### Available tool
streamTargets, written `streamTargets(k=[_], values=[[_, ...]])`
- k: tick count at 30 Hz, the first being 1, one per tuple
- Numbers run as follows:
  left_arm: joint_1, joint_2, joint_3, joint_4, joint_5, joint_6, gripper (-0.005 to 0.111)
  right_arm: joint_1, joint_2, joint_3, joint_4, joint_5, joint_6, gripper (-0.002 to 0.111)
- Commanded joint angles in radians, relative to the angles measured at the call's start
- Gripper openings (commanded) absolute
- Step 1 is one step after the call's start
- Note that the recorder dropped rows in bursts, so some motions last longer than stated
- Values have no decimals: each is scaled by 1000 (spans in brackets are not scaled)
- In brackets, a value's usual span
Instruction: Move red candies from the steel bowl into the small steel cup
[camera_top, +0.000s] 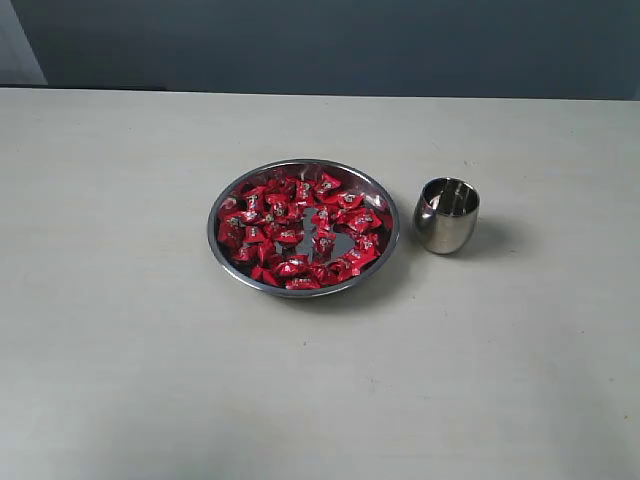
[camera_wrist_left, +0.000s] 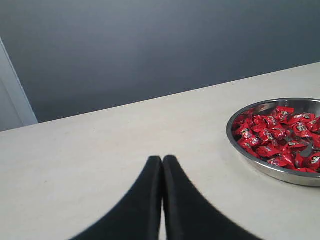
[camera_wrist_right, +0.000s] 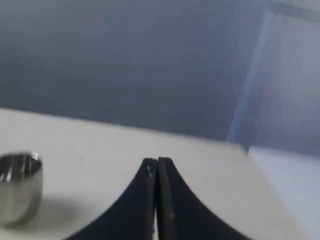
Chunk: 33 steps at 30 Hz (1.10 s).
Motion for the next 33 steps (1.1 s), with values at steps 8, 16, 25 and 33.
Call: streamTargets(k=[8, 16, 25, 33], values=[[1, -5, 5, -2, -4, -2, 2, -5, -7, -3, -113, -883, 35, 0], [1, -5, 5, -2, -4, -2, 2, -5, -7, -3, -115, -1012, 234, 0], [1, -5, 5, -2, -6, -2, 2, -5, -7, -3, -87, -1080, 448, 0], [1, -5, 5, -2, -6, -2, 2, -5, -7, -3, -130, -776, 1154, 0]])
